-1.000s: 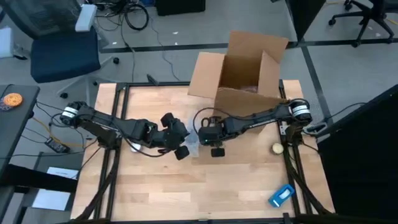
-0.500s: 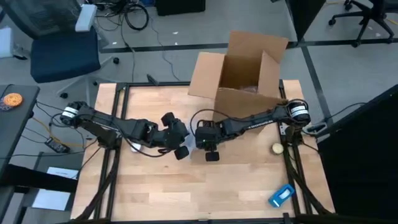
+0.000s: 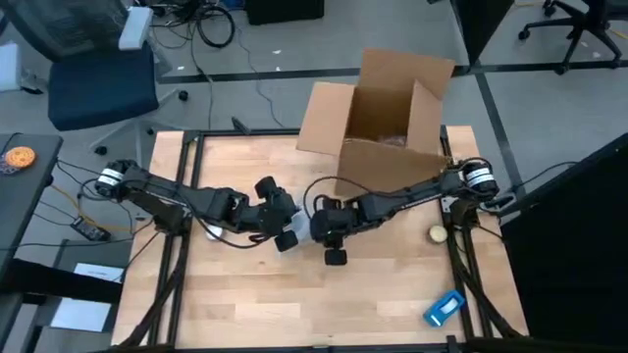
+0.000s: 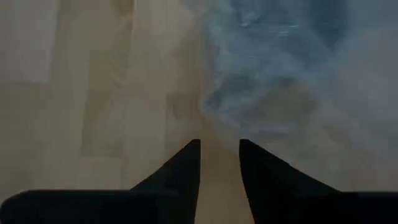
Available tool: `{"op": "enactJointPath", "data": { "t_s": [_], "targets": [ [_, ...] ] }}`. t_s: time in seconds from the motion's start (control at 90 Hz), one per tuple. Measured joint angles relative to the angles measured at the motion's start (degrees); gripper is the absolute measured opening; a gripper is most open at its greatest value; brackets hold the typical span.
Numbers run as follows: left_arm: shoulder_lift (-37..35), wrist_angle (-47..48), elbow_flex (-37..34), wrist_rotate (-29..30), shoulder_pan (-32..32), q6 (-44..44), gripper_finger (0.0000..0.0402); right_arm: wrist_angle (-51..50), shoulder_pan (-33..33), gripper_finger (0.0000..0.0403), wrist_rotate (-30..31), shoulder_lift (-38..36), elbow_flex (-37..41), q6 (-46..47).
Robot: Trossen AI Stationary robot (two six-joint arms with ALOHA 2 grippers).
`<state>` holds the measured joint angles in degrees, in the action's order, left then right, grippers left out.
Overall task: Wrap mug
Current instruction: Wrap the purple mug with the bubble wrap
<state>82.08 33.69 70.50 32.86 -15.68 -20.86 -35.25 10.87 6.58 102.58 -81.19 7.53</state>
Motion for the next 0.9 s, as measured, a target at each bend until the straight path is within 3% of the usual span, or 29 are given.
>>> {"op": "enactJointPath", "data": {
  "t_s": [0.222,0.478,0.667,0.9],
  "targets": [
    [0.0,-2.0,0.0,0.5,0.4,0.0,0.0,5.1,0.2,0.0085,9.1,-5.4,-0.1,-5.7],
    [0.0,0.0,2.4,0.6,0.9,1.2,0.0,11.3,-4.1,0.0085,6.1,0.6,-0.1,-8.7],
    [0.0,2.2,3.0,1.0,1.0,2.2,0.0,9.6,-4.9,0.0085,11.4,5.4,0.0,-8.7],
    [0.0,2.1,1.8,1.8,1.0,2.3,0.0,5.5,-5.4,0.0085,13.8,4.2,0.0,-10.2]
  ]
}}
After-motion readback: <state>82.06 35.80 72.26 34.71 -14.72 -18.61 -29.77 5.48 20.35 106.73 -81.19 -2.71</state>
